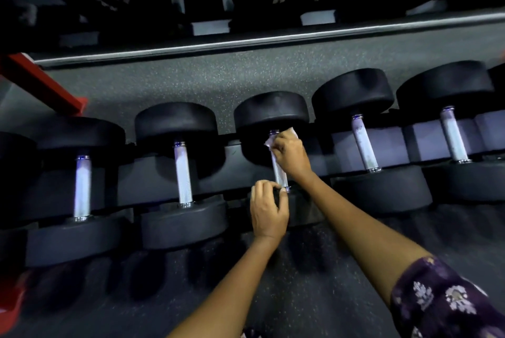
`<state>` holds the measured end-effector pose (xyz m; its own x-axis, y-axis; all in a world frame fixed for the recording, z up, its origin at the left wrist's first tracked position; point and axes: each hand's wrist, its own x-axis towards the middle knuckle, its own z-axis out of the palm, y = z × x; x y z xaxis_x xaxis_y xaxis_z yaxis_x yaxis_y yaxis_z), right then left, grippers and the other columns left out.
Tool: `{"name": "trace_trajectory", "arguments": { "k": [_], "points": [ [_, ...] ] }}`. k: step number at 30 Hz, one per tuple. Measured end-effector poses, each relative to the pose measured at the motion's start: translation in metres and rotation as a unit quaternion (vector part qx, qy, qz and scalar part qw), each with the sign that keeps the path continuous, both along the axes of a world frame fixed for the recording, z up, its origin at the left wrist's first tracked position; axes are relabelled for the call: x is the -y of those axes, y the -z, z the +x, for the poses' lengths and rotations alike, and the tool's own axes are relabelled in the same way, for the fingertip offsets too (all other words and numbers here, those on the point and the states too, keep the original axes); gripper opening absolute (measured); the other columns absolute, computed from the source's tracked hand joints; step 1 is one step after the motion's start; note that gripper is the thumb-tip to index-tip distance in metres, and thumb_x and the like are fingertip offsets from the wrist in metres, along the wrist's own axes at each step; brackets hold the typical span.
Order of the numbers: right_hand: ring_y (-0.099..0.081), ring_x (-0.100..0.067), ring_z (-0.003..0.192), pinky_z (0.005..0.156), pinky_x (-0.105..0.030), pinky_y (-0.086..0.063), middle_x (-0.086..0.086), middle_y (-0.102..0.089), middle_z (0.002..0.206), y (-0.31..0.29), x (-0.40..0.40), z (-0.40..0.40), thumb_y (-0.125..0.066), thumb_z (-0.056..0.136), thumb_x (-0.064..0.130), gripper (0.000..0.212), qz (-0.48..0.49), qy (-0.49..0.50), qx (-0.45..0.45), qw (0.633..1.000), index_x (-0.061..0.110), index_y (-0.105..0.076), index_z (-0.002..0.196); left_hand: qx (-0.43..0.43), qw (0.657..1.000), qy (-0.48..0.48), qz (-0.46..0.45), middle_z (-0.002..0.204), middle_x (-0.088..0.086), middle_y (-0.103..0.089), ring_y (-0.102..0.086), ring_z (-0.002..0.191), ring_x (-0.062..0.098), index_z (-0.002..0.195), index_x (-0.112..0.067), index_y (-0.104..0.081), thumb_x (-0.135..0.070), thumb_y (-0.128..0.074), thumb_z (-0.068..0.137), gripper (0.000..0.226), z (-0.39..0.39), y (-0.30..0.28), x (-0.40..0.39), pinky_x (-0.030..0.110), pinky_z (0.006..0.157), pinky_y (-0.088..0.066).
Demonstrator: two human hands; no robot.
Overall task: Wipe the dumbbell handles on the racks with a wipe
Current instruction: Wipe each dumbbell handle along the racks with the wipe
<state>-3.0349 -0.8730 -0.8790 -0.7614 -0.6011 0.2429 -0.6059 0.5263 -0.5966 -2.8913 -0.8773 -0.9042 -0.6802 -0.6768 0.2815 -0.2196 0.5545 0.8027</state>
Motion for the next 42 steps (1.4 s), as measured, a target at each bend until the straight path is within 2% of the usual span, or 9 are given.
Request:
{"name": "trace_trajectory", "arguments": {
  "k": [3, 6, 13, 17, 22, 27, 32, 37, 42],
  "points": [
    [-0.06, -0.038, 0.075, 0.066, -0.03, -0.037, -0.026, -0.063, 0.08, -0.002, 0.002, -0.015, -0.057, 0.072, -0.008, 0.013, -0.029, 0.126, 0.089, 0.988, -0.007, -0.069, 0.078, 0.037, 0.995, 0.072, -0.057, 0.098, 0.006, -0.056, -0.048, 0.092, 0.017, 0.096, -0.006, -0.059, -0.042, -0.041, 0.095, 0.04, 0.013, 0.013, 0.008, 0.037, 0.088, -0.04],
    [-0.058, -0.033, 0.07, 0.065, -0.025, -0.036, -0.024, -0.062, 0.08, 0.001, 0.004, -0.007, -0.054, 0.072, -0.012, 0.014, -0.043, 0.126, 0.072, 0.989, -0.008, -0.067, 0.075, 0.027, 0.999, 0.003, -0.045, 0.12, 0.008, -0.056, -0.047, 0.116, 0.02, 0.112, -0.008, -0.059, -0.058, -0.032, 0.096, 0.06, 0.02, 0.022, 0.007, 0.047, 0.113, -0.019],
    [-0.06, -0.021, 0.069, 0.064, -0.014, -0.042, -0.019, -0.065, 0.079, -0.004, 0.004, -0.018, -0.063, 0.077, -0.003, 0.008, -0.102, 0.167, 0.132, 0.972, -0.004, -0.071, 0.077, -0.013, 0.999, 0.015, -0.03, 0.13, 0.015, -0.055, -0.048, 0.122, 0.027, 0.122, -0.007, -0.057, -0.057, -0.03, 0.097, 0.062, 0.018, 0.028, 0.006, 0.044, 0.112, -0.026],
    [-0.054, 0.01, 0.066, 0.064, 0.005, -0.033, -0.01, -0.062, 0.078, -0.005, 0.009, 0.008, -0.067, 0.072, -0.012, 0.005, -0.125, 0.099, 0.088, 0.983, -0.008, -0.07, 0.074, -0.011, 0.999, 0.018, -0.033, 0.132, 0.016, -0.054, -0.045, 0.125, 0.025, 0.126, -0.009, -0.054, -0.056, -0.029, 0.098, 0.061, 0.017, 0.027, 0.005, 0.04, 0.114, -0.025],
    [-0.062, -0.032, 0.076, 0.063, -0.017, -0.036, -0.024, -0.066, 0.081, -0.004, 0.015, -0.017, -0.057, 0.076, -0.005, 0.013, -0.095, 0.212, 0.16, 0.959, -0.007, -0.069, 0.082, -0.005, 0.999, 0.023, -0.041, 0.133, 0.016, -0.053, -0.044, 0.126, 0.026, 0.129, -0.009, -0.052, -0.055, -0.029, 0.098, 0.06, 0.016, 0.03, 0.005, 0.04, 0.114, -0.024],
    [-0.057, -0.022, 0.066, 0.064, -0.016, -0.039, -0.018, -0.065, 0.078, 0.002, -0.006, -0.005, -0.064, 0.072, -0.007, 0.008, -0.043, 0.05, 0.059, 0.996, -0.004, -0.07, 0.076, -0.003, 0.998, 0.023, -0.064, 0.133, 0.017, -0.055, -0.046, 0.125, 0.028, 0.13, -0.007, -0.055, -0.044, -0.04, 0.093, 0.054, 0.017, 0.031, 0.008, 0.043, 0.113, -0.025],
    [-0.06, -0.027, 0.071, 0.061, -0.006, -0.033, -0.022, -0.064, 0.083, -0.007, 0.0, -0.018, -0.063, 0.076, -0.004, 0.013, -0.022, 0.08, 0.096, 0.992, -0.005, -0.072, 0.086, 0.006, 0.997, 0.012, -0.075, 0.133, 0.015, -0.057, -0.043, 0.13, 0.026, 0.128, -0.003, -0.059, -0.056, -0.025, 0.098, 0.07, 0.016, 0.03, 0.007, 0.042, 0.117, -0.019],
    [-0.063, -0.033, 0.076, 0.073, -0.021, -0.04, -0.018, -0.066, 0.084, -0.001, -0.023, -0.001, -0.071, 0.073, -0.001, 0.007, 0.088, -0.084, 0.052, 0.991, -0.002, -0.073, 0.08, 0.005, 0.997, 0.01, -0.073, 0.133, 0.012, -0.059, -0.045, 0.13, 0.027, 0.13, 0.001, -0.057, -0.055, -0.024, 0.099, 0.072, 0.017, 0.032, 0.006, 0.043, 0.115, -0.024],
    [-0.063, -0.033, 0.082, 0.076, -0.028, -0.045, -0.021, -0.064, 0.091, -0.009, -0.004, -0.016, -0.066, 0.077, -0.001, 0.012, 0.063, -0.017, 0.068, 0.996, -0.002, -0.073, 0.088, 0.002, 0.997, 0.012, -0.071, 0.132, 0.014, -0.059, -0.047, 0.128, 0.028, 0.13, 0.003, -0.056, -0.054, -0.025, 0.099, 0.072, 0.016, 0.03, 0.005, 0.043, 0.112, -0.029]
  ]
}}
